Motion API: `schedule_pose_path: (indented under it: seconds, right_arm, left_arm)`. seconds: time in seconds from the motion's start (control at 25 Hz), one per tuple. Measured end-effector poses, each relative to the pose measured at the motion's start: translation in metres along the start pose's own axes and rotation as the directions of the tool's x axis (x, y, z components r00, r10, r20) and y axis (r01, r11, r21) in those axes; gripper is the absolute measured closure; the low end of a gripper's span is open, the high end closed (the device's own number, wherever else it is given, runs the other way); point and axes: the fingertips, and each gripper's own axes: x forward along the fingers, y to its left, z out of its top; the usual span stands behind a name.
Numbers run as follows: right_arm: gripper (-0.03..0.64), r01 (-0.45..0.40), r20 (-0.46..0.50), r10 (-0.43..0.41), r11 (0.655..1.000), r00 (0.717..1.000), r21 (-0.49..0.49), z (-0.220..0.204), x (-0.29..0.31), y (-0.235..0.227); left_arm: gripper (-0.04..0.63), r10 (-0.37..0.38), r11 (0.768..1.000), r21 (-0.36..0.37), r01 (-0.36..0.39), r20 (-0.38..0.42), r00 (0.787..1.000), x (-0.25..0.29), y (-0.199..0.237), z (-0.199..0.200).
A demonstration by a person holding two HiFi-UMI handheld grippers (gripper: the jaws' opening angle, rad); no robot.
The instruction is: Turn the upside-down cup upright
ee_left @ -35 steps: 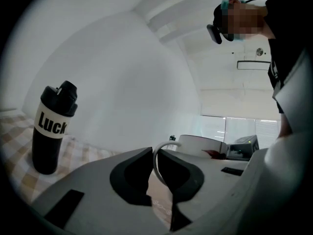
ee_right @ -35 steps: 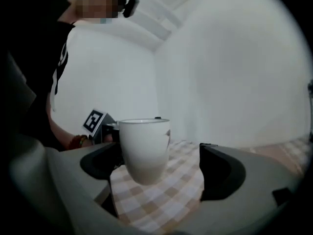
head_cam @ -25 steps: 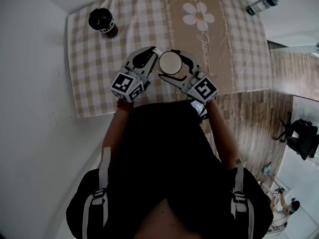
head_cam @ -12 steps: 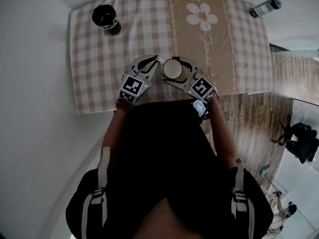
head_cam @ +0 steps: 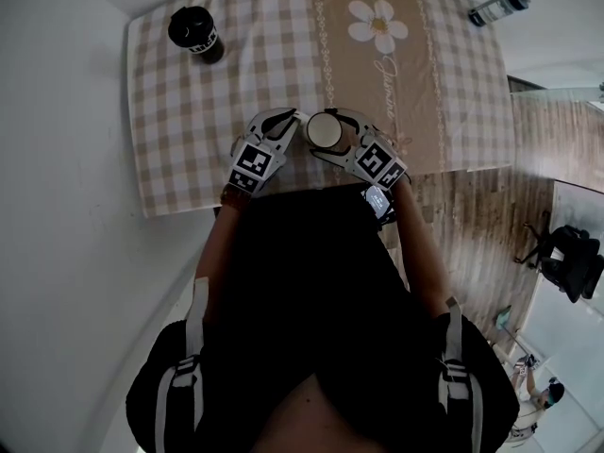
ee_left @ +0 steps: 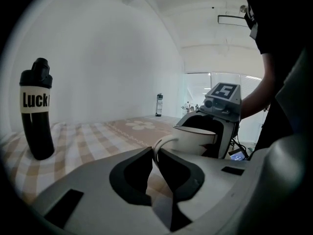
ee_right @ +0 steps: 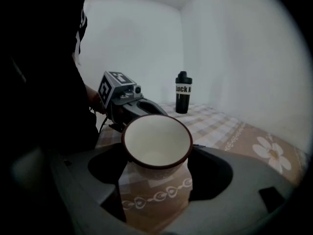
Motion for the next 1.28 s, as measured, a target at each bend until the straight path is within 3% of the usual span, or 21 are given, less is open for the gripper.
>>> schedule_pose_path:
  seconds: [0.36,0.52,0.76,0.92,1.0,1.12,1.2,1.28]
  right_arm:
    - [0.222,0.003,0.02,-0.003,1.0,1.0,-0.008,0.005,0.011,0.002]
    - [0.224,0.005,0.038,-0.005,1.0,0.999,-0.015,0.002,0.01,0.007]
    - [0.229,0.054,0.072,-0.057,0.998,0.996,0.039,-0.005,-0.009,0.007]
    - [0.231,0.044,0.126,-0.047,0.999,0.991,0.029,0.011,-0.033,0.009]
    - [0.315,0.062,0.251,-0.081,0.995,0.965,0.082,0.042,-0.056,0.0]
    - [0.352,0.109,0.424,-0.17,0.981,0.89,0.163,0.097,-0.087,-0.023]
    - [0.407,0.196,0.477,-0.249,0.968,0.843,0.159,0.124,-0.096,-0.039]
    - [0.474,0.316,0.497,-0.342,0.938,0.797,0.14,0.145,-0.093,-0.052]
  left_arm:
    - [0.545,0.055,0.998,-0.021,-0.056,-0.036,0.998,-0.001,0.01,-0.016]
    - [0.54,0.062,0.998,0.014,-0.061,-0.032,0.998,-0.006,0.005,-0.017]
    - [0.497,0.025,1.0,0.005,-0.025,-0.028,0.999,-0.027,0.003,-0.019]
    - [0.497,-0.003,1.0,-0.024,0.003,0.031,1.0,-0.056,0.006,-0.006]
    - [0.498,-0.021,1.0,0.011,0.02,0.071,0.997,-0.068,0.009,0.013]
    - [0.528,0.036,0.998,0.054,-0.045,0.153,0.987,-0.075,0.024,0.06]
    - [0.592,0.137,0.986,0.055,-0.156,0.255,0.957,-0.076,0.038,0.105]
    - [0.592,0.239,0.962,0.042,-0.272,0.364,0.9,-0.073,0.047,0.145]
